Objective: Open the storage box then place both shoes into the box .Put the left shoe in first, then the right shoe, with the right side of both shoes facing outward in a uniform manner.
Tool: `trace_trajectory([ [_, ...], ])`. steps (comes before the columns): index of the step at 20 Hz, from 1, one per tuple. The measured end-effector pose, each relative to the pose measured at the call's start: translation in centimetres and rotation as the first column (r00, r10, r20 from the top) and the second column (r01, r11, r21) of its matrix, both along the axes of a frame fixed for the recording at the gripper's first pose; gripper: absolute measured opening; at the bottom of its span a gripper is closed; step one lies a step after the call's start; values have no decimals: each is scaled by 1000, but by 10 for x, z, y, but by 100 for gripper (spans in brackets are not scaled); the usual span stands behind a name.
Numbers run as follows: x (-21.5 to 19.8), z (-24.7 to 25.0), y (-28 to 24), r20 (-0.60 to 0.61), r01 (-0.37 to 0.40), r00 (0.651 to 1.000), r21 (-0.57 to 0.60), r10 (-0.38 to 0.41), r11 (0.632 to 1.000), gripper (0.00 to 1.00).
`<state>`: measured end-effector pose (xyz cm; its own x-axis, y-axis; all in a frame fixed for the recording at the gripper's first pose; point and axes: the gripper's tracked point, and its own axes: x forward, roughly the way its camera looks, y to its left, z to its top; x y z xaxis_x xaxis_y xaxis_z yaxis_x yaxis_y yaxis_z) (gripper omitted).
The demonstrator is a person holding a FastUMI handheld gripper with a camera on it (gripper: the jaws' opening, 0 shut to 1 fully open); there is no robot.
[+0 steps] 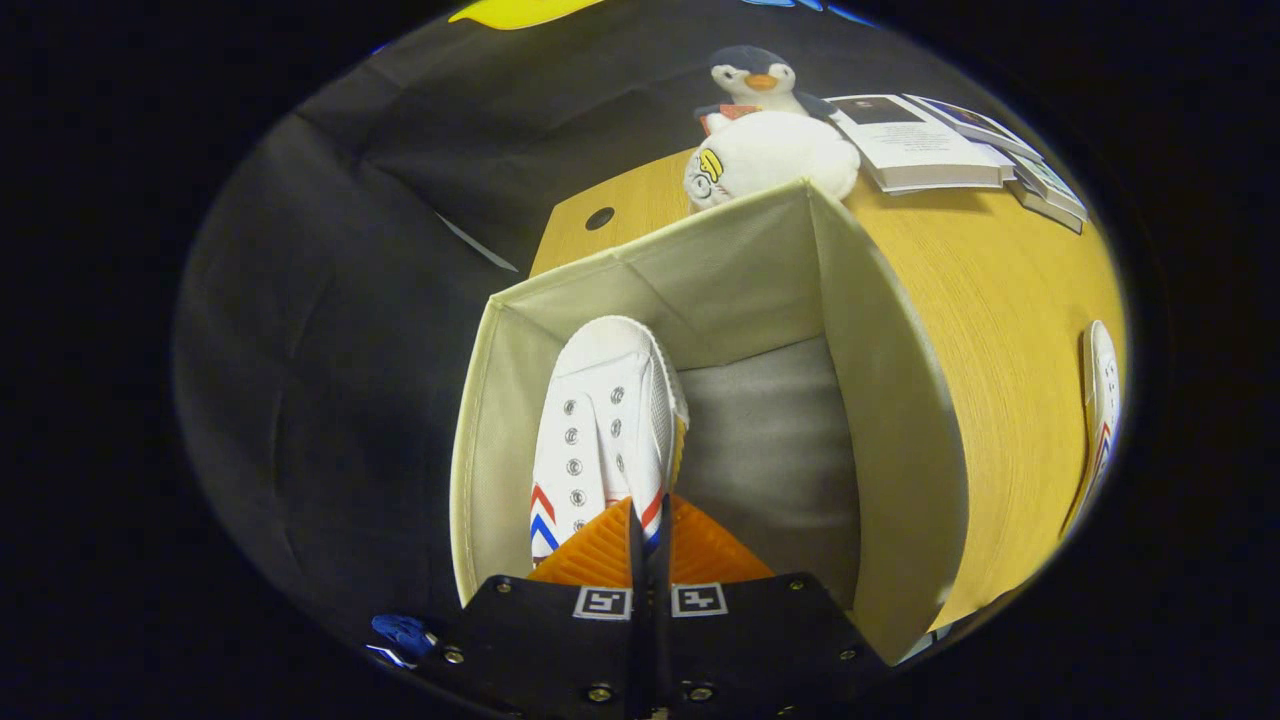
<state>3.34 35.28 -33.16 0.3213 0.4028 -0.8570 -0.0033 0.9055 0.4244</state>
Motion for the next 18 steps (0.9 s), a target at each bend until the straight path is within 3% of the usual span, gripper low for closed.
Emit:
trace_trajectory([
  [4, -4, -2, 7, -8, -34, 999, 23, 35, 999, 4],
  [5, -8, 4, 14, -4, -49, 999, 60, 50, 997, 16],
  [9, -8, 29, 12, 55, -91, 995, 109, 86, 990, 96],
  [13, -4, 65, -10, 170, -140, 978, 110, 120, 984, 98],
  [18, 7, 104, -60, 287, -139, 952, 91, 108, 986, 98],
])
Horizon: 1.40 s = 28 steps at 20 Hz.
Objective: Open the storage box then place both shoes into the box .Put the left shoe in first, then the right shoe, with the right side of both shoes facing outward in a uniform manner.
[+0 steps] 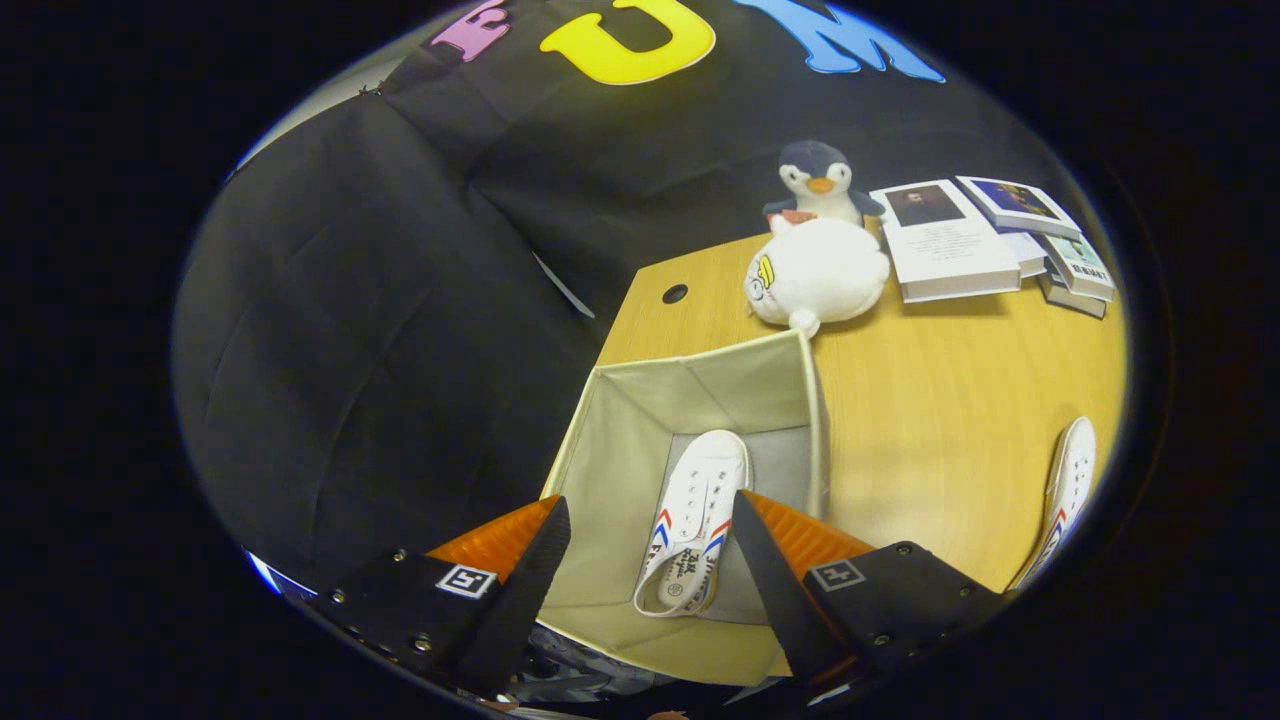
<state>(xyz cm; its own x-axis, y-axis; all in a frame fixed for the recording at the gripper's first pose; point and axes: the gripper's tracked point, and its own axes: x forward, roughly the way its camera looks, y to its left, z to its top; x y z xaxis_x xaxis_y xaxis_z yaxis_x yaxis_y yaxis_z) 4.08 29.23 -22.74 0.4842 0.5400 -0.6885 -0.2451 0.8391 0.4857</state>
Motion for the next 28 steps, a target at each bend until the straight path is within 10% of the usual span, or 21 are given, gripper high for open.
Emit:
trace_trajectory([
  [28, -25, -21, -319, 72, 306, 952, -231, -298, 923, 98],
])
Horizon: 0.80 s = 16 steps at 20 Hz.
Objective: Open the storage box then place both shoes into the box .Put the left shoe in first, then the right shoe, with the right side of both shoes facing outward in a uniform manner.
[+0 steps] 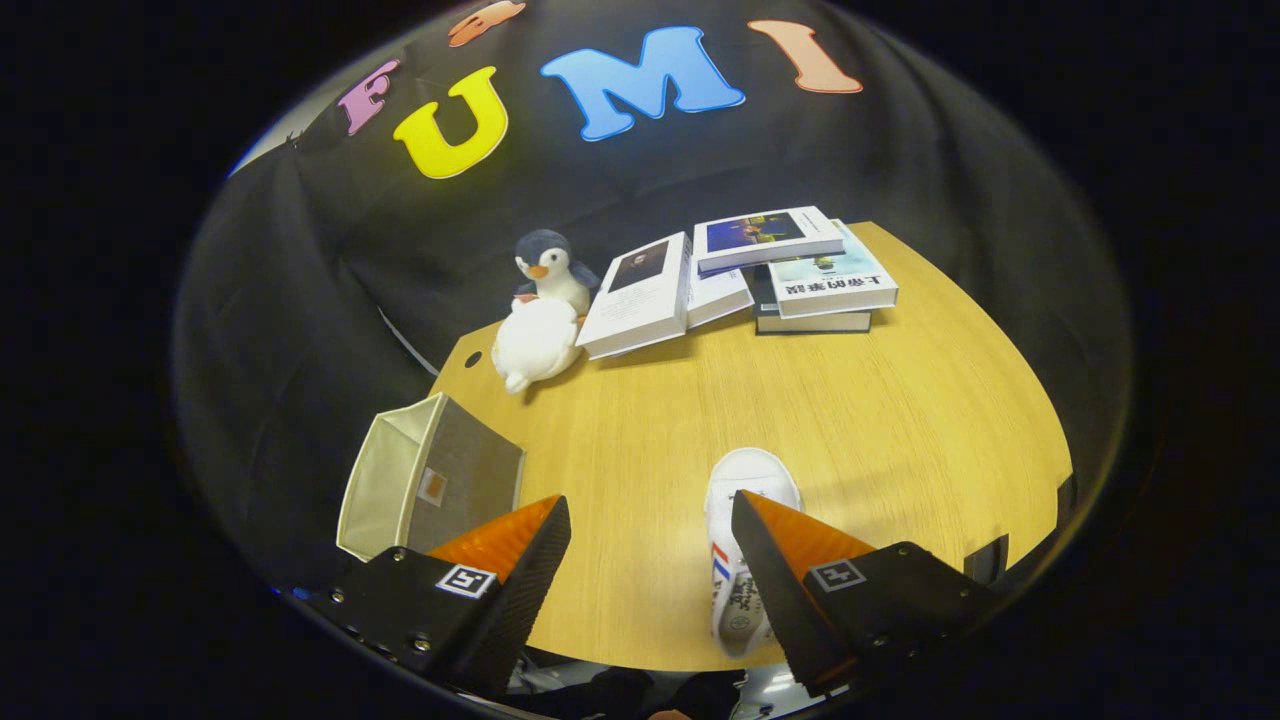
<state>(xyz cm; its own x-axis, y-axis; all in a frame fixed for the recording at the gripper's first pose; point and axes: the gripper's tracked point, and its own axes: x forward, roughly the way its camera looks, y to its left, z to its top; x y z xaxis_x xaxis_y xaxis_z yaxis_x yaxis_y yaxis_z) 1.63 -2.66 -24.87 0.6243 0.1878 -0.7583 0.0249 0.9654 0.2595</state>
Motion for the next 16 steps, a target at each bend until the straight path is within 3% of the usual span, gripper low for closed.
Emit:
trace_trajectory([
  [7, -9, -43, -43, -52, -9, 999, -118, 2, 993, 98],
  [16, -40, -114, -70, -240, -134, 968, -255, 71, 958, 98],
])
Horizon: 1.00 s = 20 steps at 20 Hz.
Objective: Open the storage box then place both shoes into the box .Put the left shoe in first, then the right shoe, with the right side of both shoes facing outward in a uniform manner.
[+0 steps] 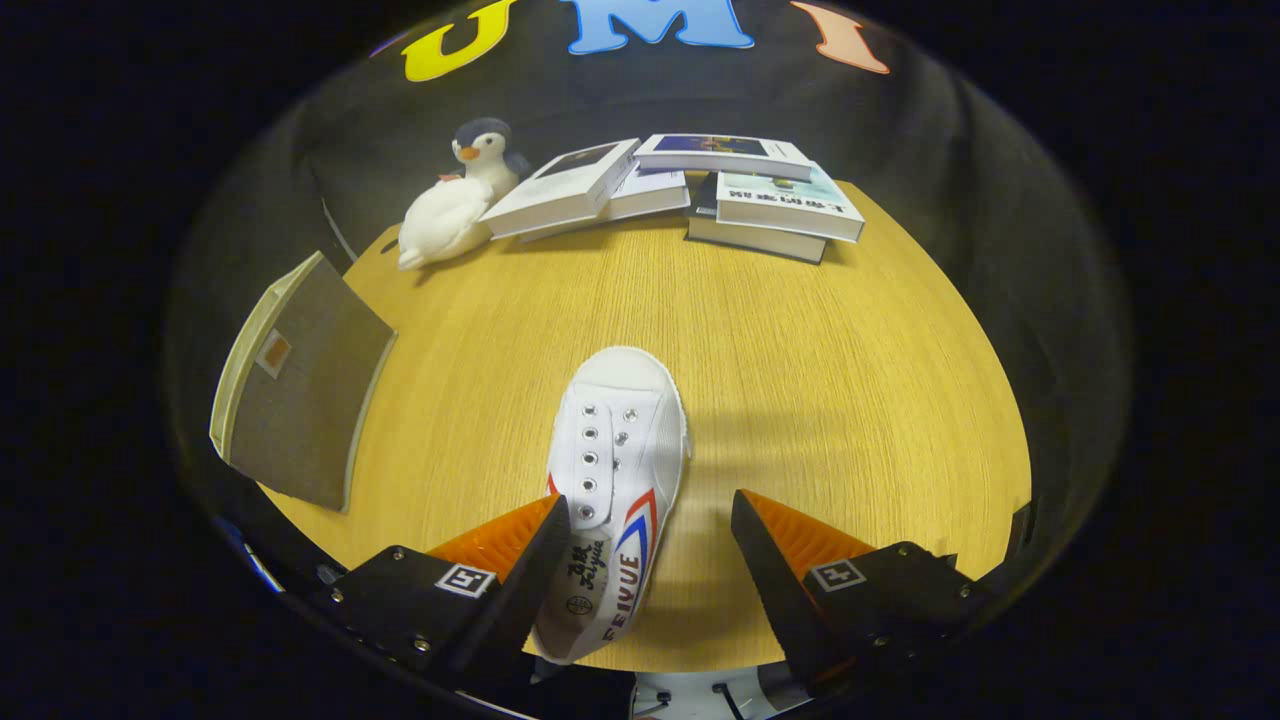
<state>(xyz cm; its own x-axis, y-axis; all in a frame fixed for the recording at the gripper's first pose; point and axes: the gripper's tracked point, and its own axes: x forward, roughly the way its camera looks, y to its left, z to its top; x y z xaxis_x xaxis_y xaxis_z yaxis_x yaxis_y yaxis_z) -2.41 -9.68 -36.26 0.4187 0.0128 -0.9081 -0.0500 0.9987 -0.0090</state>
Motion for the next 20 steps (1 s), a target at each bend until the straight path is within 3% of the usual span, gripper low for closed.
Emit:
trace_trajectory([
  [5, -6, -18, -11, -37, -22, 999, -58, 20, 998, 98],
  [8, -4, -22, -11, -54, -11, 998, -34, 9, 999, 98],
  [10, -6, -25, -3, -61, -8, 998, 13, 9, 1000, 93],
  [12, -6, -26, 9, -64, 12, 998, 64, -8, 998, 72],
  [13, -7, -26, 8, -67, 26, 998, 56, -22, 998, 50],
  [14, -7, -27, 10, -75, 19, 997, 41, -16, 999, 40],
  [17, -6, -27, 3, -80, -9, 997, -20, 7, 1000, 40],
  [18, -5, -22, -1, -57, 43, 997, -4, -43, 999, 39],
  [19, -5, -23, 1, -63, 78, 995, 15, -77, 997, 12],
  [20, -5, -23, 2, -63, 119, 991, 46, -116, 992, 12],
])
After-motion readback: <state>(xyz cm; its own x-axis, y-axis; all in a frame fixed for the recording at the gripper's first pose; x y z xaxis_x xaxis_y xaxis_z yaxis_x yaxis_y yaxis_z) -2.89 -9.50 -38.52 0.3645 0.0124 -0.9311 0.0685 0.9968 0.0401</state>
